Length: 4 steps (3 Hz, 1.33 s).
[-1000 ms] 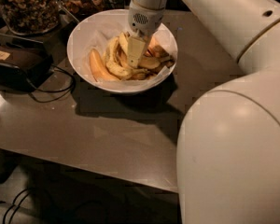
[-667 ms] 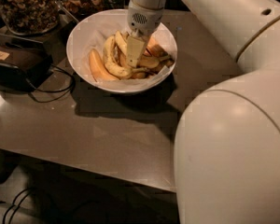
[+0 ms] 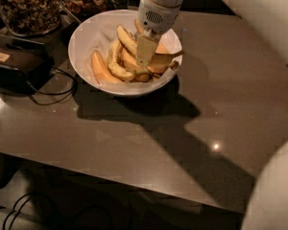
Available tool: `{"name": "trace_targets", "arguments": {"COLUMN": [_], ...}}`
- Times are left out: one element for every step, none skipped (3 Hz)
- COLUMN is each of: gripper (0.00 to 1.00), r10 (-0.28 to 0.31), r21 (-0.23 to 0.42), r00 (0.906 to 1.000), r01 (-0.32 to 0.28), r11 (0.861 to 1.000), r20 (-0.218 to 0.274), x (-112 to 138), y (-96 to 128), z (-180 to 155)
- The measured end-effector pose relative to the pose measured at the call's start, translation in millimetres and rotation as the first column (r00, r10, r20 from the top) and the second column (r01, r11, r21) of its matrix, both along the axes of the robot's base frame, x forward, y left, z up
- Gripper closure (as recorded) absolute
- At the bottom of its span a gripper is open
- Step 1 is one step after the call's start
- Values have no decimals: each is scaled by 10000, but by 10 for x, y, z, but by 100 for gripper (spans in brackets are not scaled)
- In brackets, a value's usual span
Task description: Pick banana from white bowl
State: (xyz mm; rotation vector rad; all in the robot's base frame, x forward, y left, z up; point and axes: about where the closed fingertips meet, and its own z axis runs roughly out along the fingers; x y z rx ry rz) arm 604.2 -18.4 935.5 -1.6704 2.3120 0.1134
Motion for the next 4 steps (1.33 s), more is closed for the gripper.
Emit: {"name": "trace_targets", "arguments": {"gripper": [100, 100, 100, 100], "r10": [196, 203, 150, 85], "r21": [-114, -104, -90, 613], "r00": [9983, 9980, 9964, 9952], "r01": [-190, -197, -143, -145], "r11": [9998, 9998, 9999, 9980], "r20": [548, 606, 833, 978], "x": [-262, -285, -333, -982], "y": [-70, -71, -79, -341], "z": [197, 226, 303, 433]}}
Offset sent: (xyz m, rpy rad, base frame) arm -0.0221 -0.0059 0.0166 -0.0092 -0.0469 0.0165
